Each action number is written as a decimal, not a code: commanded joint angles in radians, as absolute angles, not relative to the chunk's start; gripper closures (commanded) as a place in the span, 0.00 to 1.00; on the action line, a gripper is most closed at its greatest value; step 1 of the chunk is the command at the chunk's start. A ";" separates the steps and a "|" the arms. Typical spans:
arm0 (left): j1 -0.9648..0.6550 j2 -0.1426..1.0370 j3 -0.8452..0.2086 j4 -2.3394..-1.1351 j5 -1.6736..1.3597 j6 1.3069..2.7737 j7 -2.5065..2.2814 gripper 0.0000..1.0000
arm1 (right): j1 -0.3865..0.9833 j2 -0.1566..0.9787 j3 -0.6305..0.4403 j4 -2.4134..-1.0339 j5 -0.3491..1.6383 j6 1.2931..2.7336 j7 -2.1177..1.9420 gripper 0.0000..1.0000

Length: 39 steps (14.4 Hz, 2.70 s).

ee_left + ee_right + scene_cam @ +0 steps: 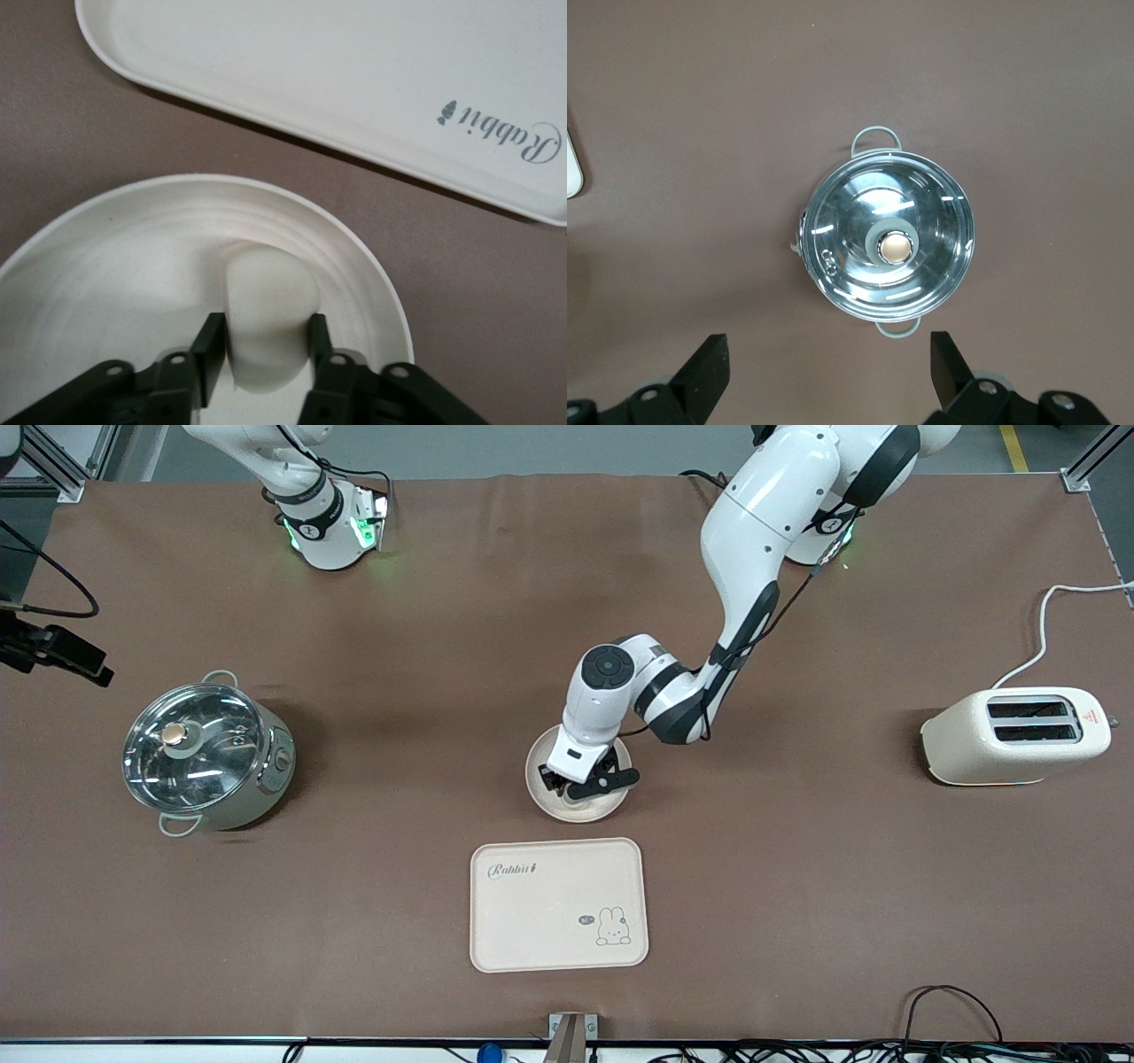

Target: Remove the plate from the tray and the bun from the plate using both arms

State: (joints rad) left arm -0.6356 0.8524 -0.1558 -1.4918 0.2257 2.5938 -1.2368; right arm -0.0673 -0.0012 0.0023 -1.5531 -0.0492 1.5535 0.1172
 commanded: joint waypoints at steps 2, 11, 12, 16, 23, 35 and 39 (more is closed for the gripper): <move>-0.614 0.777 -0.144 -1.500 0.256 2.512 -1.221 1.00 | -0.078 -0.037 0.035 -1.509 -0.060 1.470 0.126 0.00; -0.112 0.658 -0.270 -1.568 0.117 2.266 -0.380 1.00 | -0.089 -0.101 0.026 -1.483 -0.058 1.393 0.089 0.00; -0.071 0.679 -0.273 -1.569 0.115 2.269 -0.320 0.99 | -0.089 -0.101 0.026 -1.482 -0.058 1.391 0.089 0.00; -0.011 0.719 -0.299 -1.562 0.098 2.290 -0.273 0.70 | -0.084 -0.101 0.031 -1.482 -0.063 1.388 0.087 0.00; 0.034 0.543 -0.304 -1.439 0.097 2.024 -0.166 0.00 | -0.081 -0.100 0.032 -1.482 -0.058 1.387 0.089 0.00; 0.092 0.105 -0.296 -1.384 0.060 1.570 -0.156 0.00 | -0.083 -0.100 0.031 -1.482 -0.051 1.367 0.087 0.00; 0.161 0.091 -0.304 -1.385 0.037 1.485 -0.124 0.00 | -0.091 -0.100 0.025 -1.482 -0.017 1.368 0.084 0.00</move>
State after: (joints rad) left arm 0.0978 0.0923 -0.2924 -1.3660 0.0766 1.4918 -0.1723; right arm -0.0734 -0.0943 0.0205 -1.4798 -0.0397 1.3752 0.0926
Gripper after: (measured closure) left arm 0.000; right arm 0.000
